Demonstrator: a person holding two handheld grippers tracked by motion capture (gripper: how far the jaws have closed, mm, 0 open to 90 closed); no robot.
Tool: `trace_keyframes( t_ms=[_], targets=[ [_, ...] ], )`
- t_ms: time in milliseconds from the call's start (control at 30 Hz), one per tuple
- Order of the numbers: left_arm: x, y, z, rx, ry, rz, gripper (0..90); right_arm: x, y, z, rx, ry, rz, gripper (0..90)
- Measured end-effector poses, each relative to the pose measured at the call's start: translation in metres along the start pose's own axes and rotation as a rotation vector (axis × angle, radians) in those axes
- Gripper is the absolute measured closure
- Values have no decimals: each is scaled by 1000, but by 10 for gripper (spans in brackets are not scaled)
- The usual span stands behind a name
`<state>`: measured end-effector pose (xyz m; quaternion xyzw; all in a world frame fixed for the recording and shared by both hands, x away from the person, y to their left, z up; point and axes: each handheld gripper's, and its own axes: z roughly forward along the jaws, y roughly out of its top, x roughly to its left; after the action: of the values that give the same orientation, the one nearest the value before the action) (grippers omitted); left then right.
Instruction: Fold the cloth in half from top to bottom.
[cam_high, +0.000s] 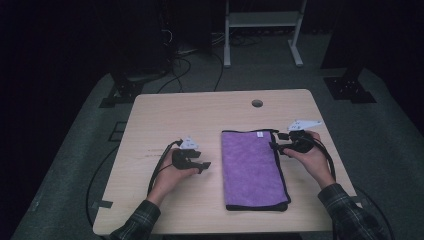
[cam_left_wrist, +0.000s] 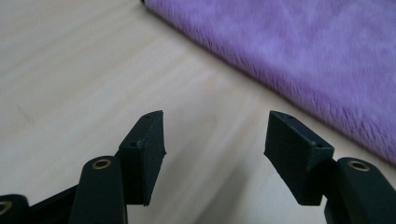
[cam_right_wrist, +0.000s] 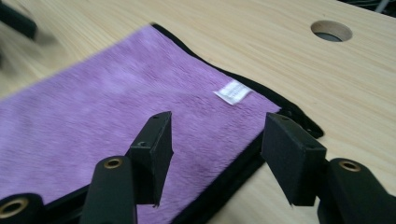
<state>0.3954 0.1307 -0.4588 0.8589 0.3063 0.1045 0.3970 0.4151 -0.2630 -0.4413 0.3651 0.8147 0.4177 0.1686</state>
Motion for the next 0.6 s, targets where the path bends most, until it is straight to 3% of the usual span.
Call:
trace_keyframes(
  t_ms=[267,533,600],
  targets=[
    [12,40,22,-27,-2,18,423,-14,8,11,-2,-21,13,433],
    [26,69,48,-35,9,3,441,-32,14,27,-14,-32,54,486],
    [29,73,55,-24,21,7,442,-35,13,33,16,-36,51,488]
  ],
)
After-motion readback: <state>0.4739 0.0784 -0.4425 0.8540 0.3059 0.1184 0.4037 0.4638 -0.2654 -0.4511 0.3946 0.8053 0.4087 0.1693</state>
